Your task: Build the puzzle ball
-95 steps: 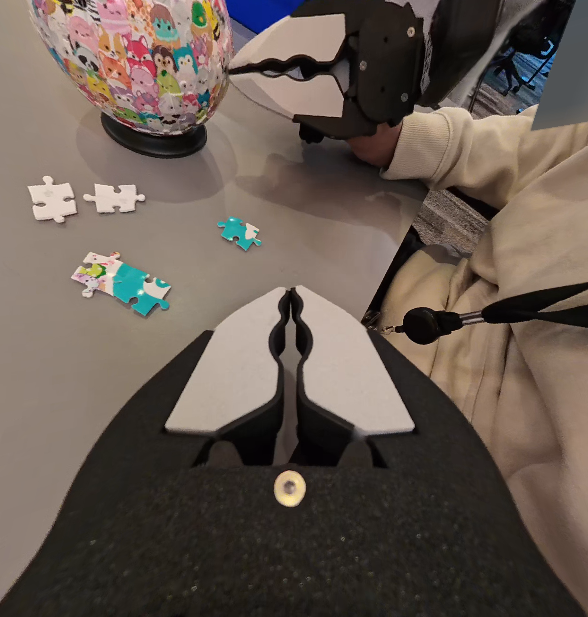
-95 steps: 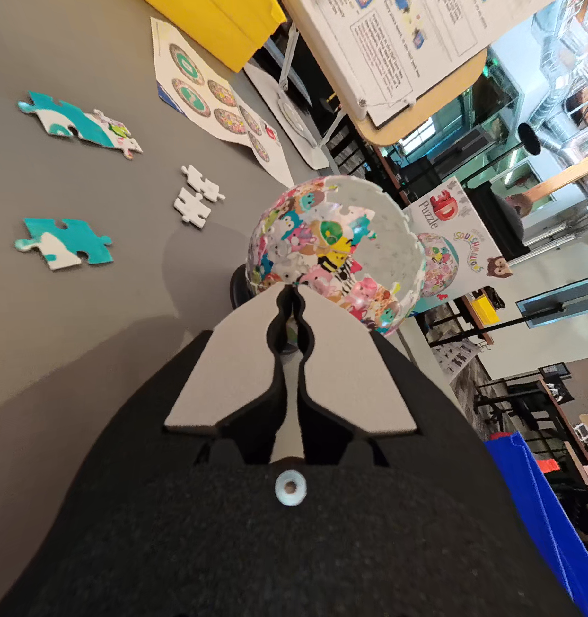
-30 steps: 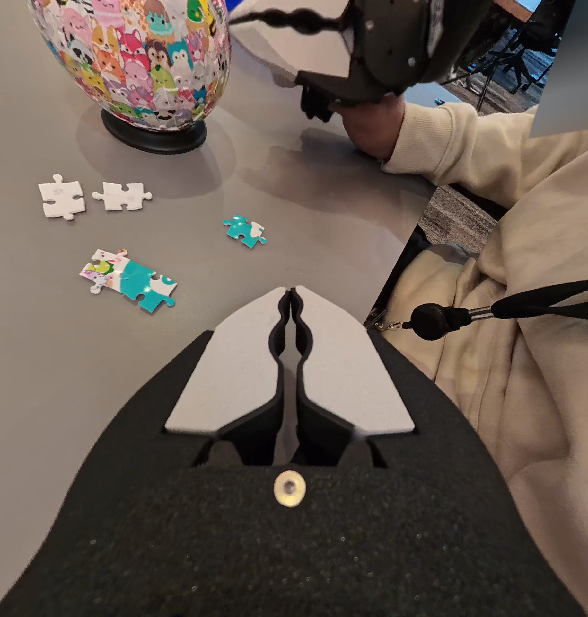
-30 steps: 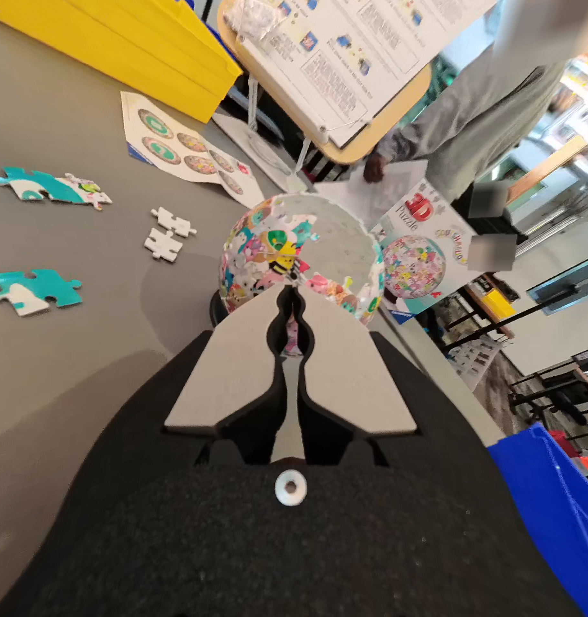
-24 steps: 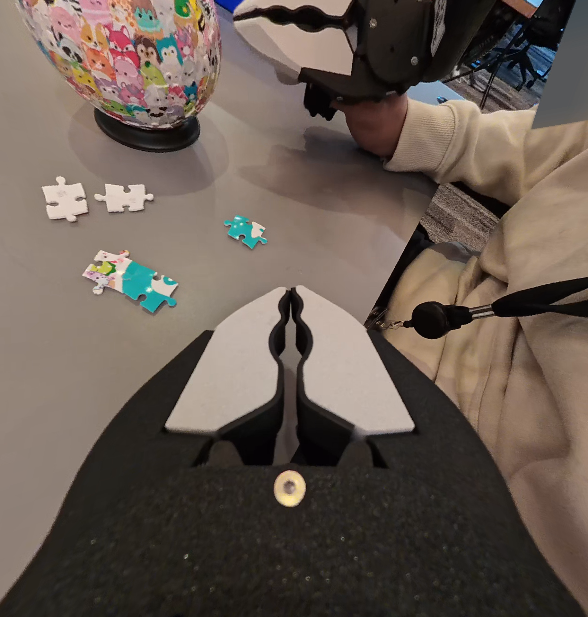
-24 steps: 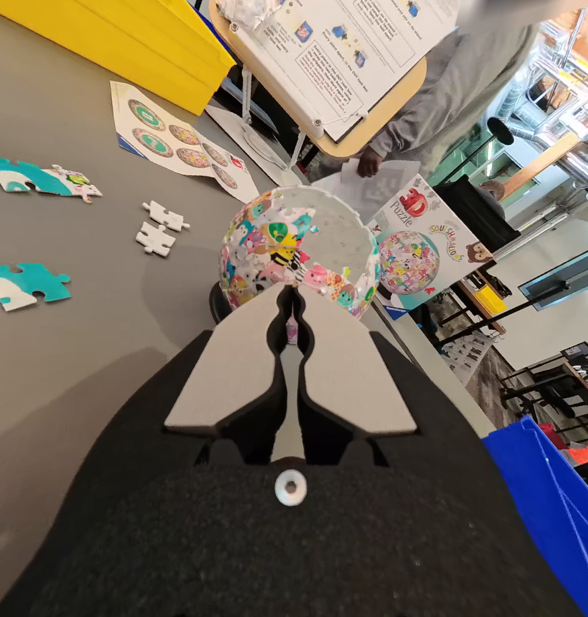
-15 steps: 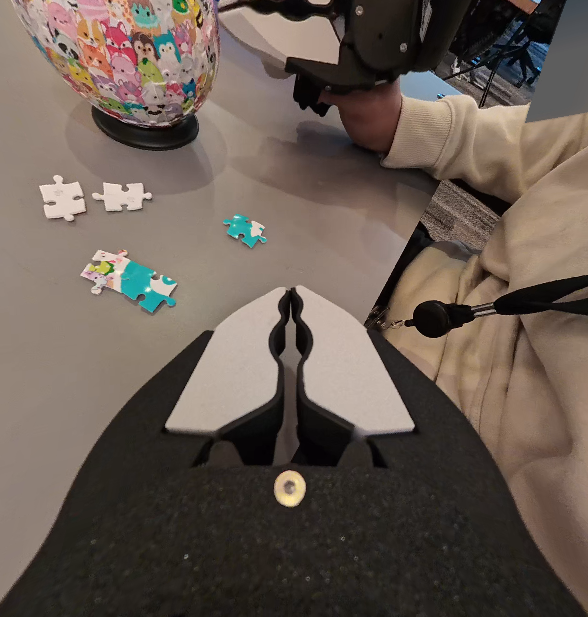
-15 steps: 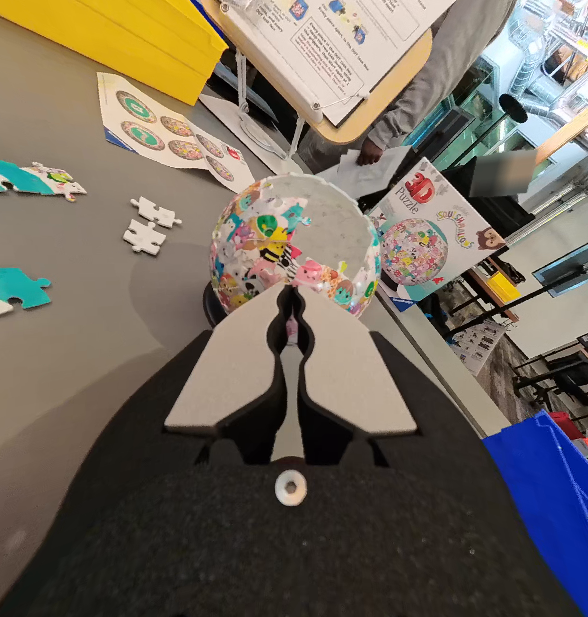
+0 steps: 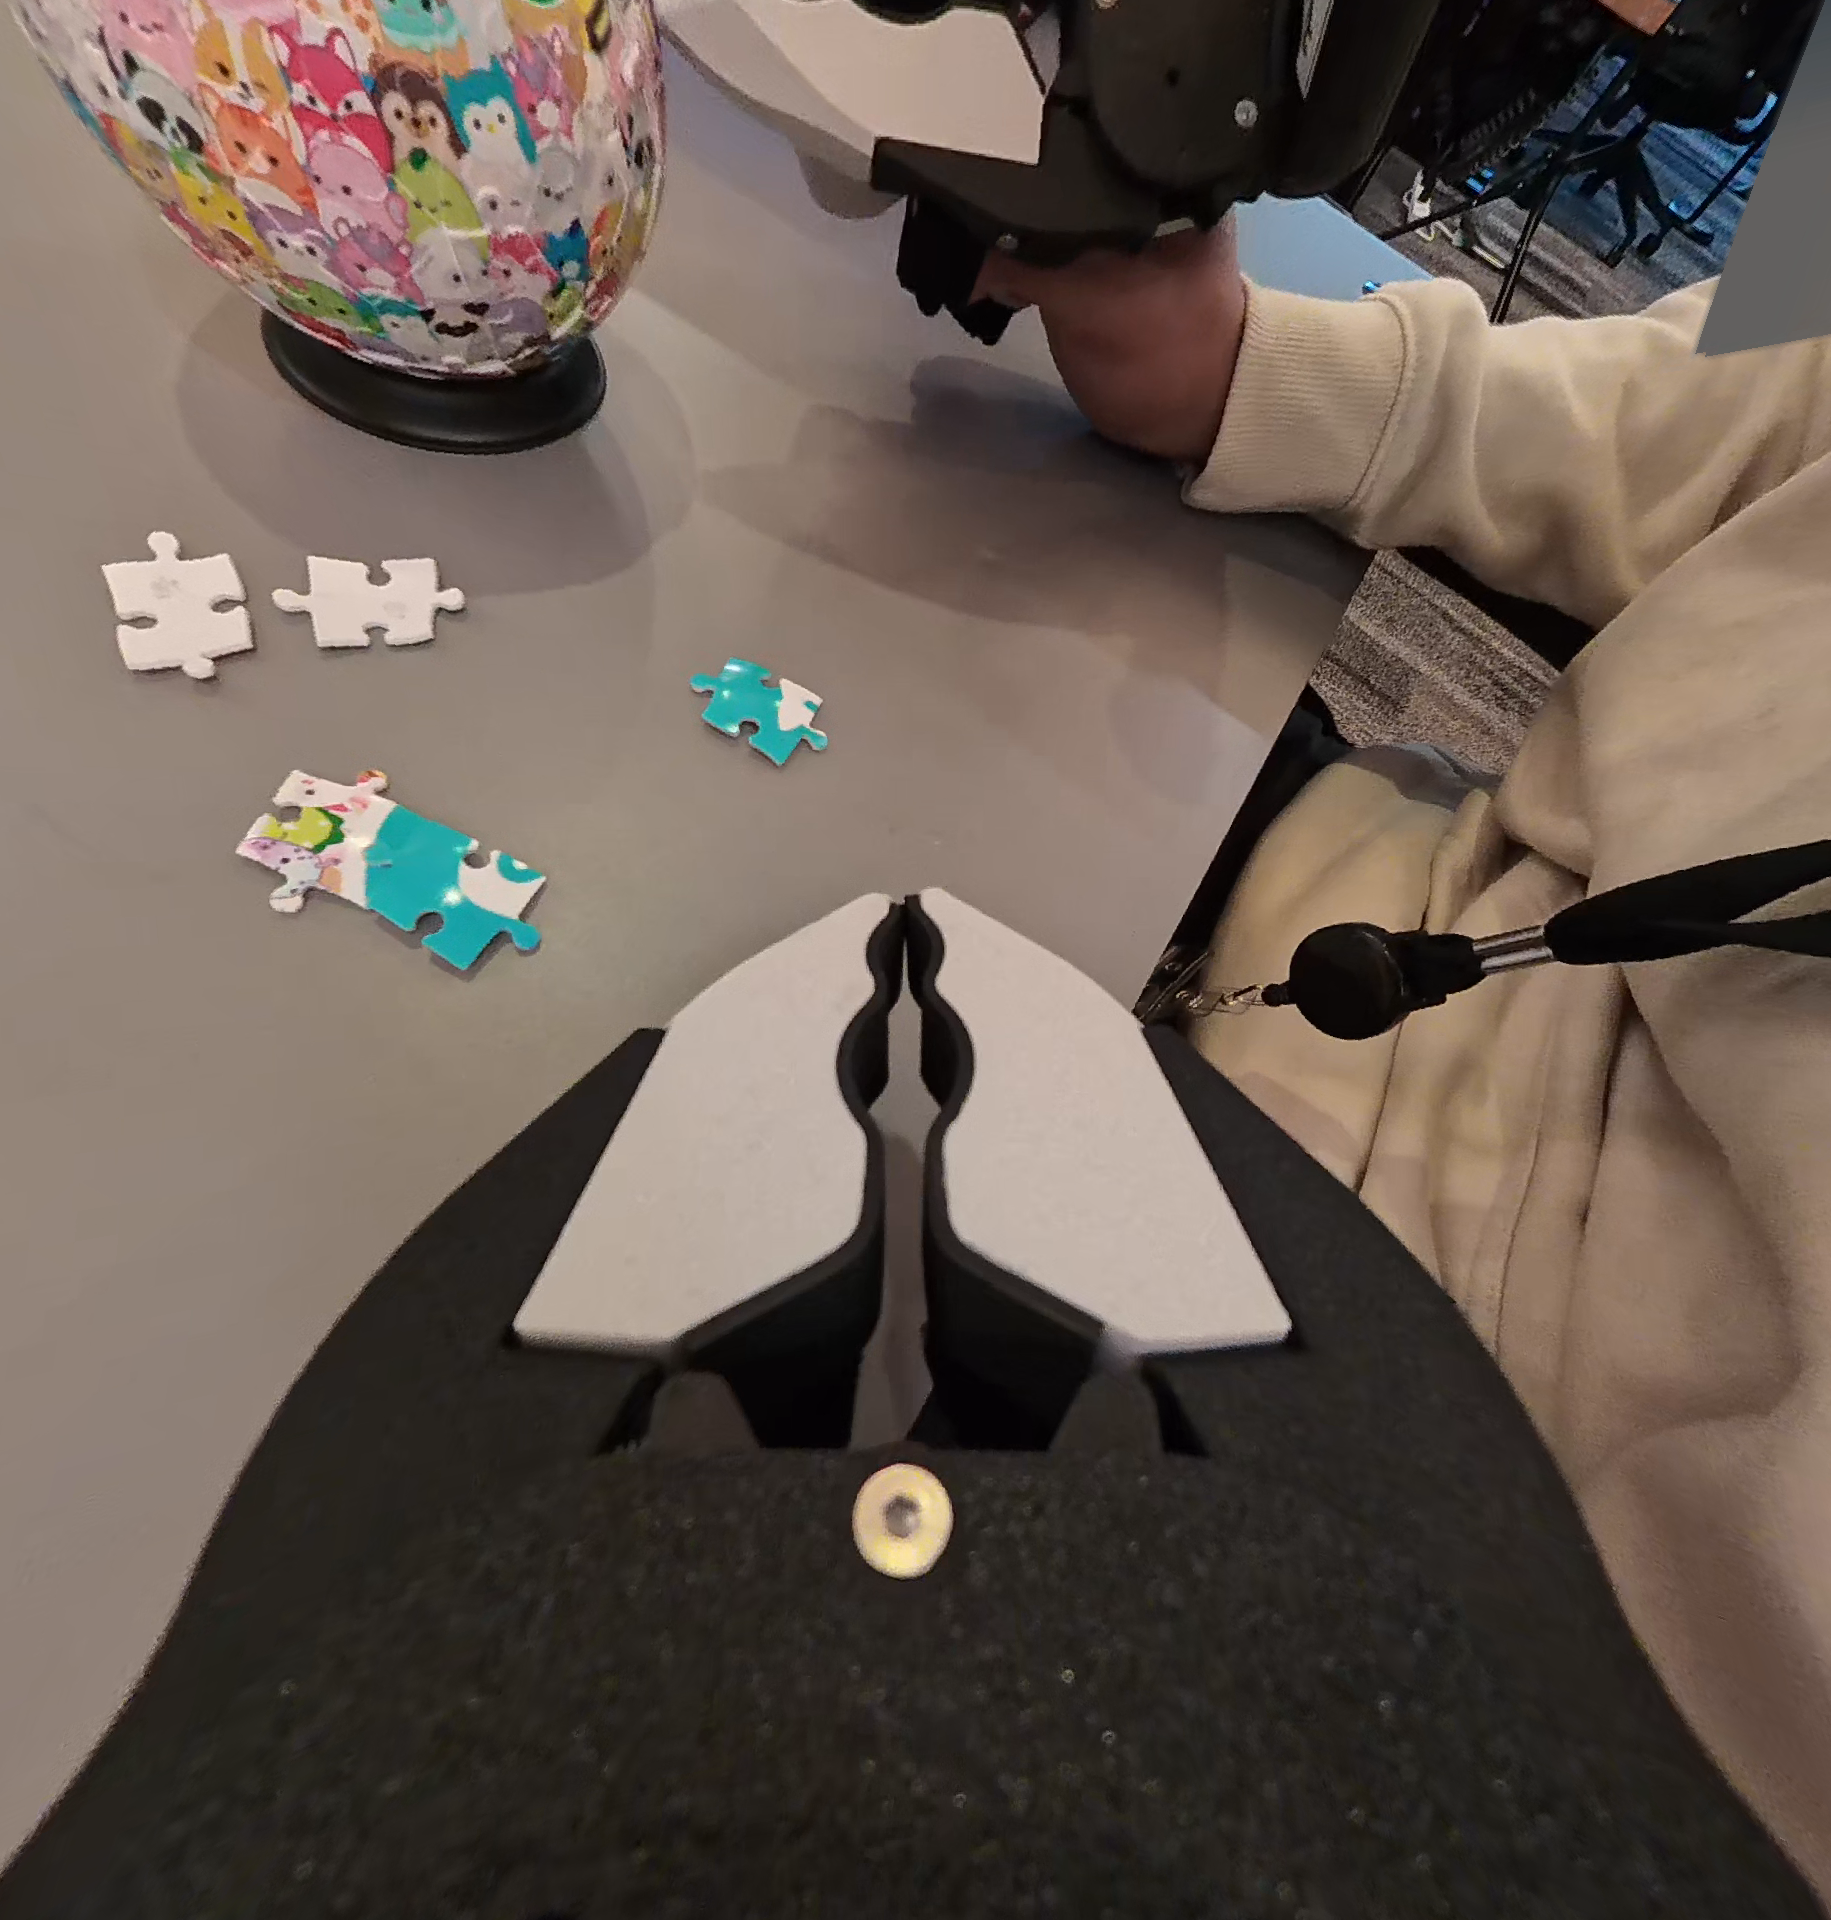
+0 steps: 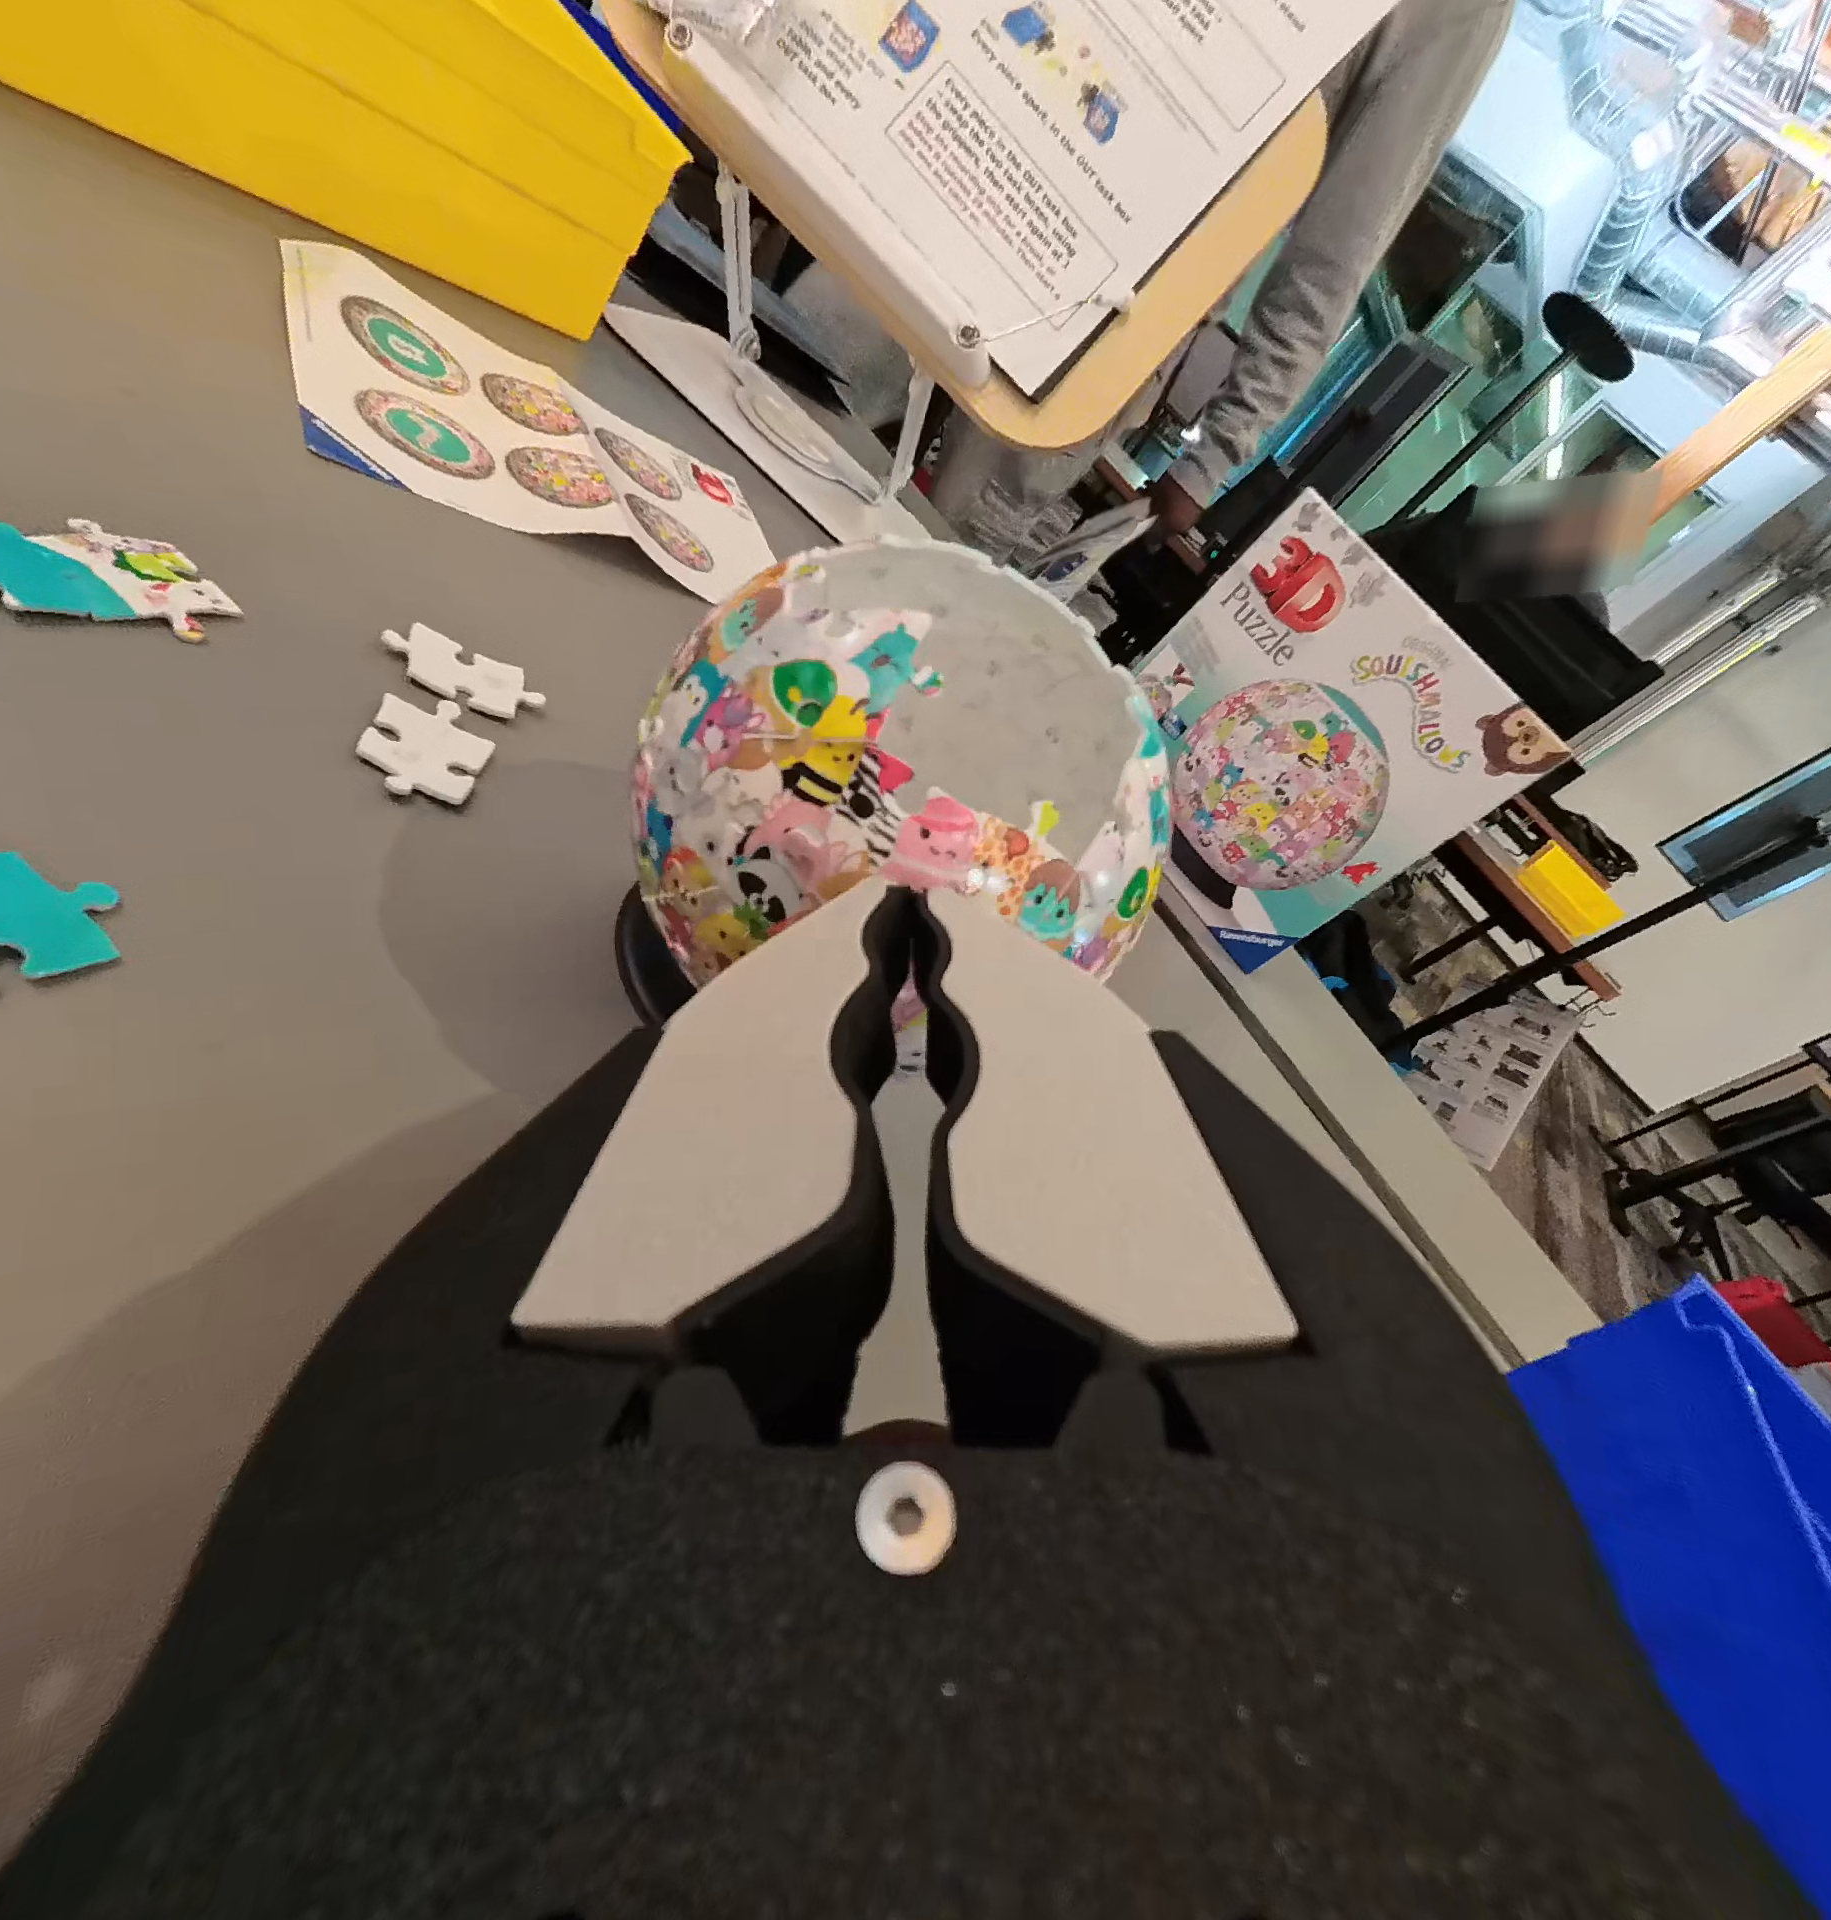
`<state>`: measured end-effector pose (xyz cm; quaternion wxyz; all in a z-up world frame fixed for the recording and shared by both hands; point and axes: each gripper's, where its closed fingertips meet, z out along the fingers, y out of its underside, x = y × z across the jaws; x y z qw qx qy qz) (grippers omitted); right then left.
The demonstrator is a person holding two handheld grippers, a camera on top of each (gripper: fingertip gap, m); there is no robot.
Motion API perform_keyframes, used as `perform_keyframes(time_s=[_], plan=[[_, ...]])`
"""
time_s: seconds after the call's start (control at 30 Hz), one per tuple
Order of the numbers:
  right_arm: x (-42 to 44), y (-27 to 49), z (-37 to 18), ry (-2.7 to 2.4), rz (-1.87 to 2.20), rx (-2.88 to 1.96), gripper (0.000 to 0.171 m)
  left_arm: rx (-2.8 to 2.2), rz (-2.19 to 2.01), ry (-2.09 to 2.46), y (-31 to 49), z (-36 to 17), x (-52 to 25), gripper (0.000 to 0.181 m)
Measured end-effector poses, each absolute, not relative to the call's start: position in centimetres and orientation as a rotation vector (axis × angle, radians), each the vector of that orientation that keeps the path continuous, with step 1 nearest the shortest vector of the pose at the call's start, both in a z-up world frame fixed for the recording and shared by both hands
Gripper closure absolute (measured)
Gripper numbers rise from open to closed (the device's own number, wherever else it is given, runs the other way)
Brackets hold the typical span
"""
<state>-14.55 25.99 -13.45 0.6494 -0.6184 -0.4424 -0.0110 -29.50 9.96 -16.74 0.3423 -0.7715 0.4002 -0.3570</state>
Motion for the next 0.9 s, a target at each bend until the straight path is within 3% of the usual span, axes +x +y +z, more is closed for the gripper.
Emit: perform_keyframes(time_s=[0.9], plan=[[-15.7,27.1,-13.4,-1.016,-0.002,-1.391,0.171,-2.008,-0.923,1.037,10.1,-16.8,-29.3,0.181]])
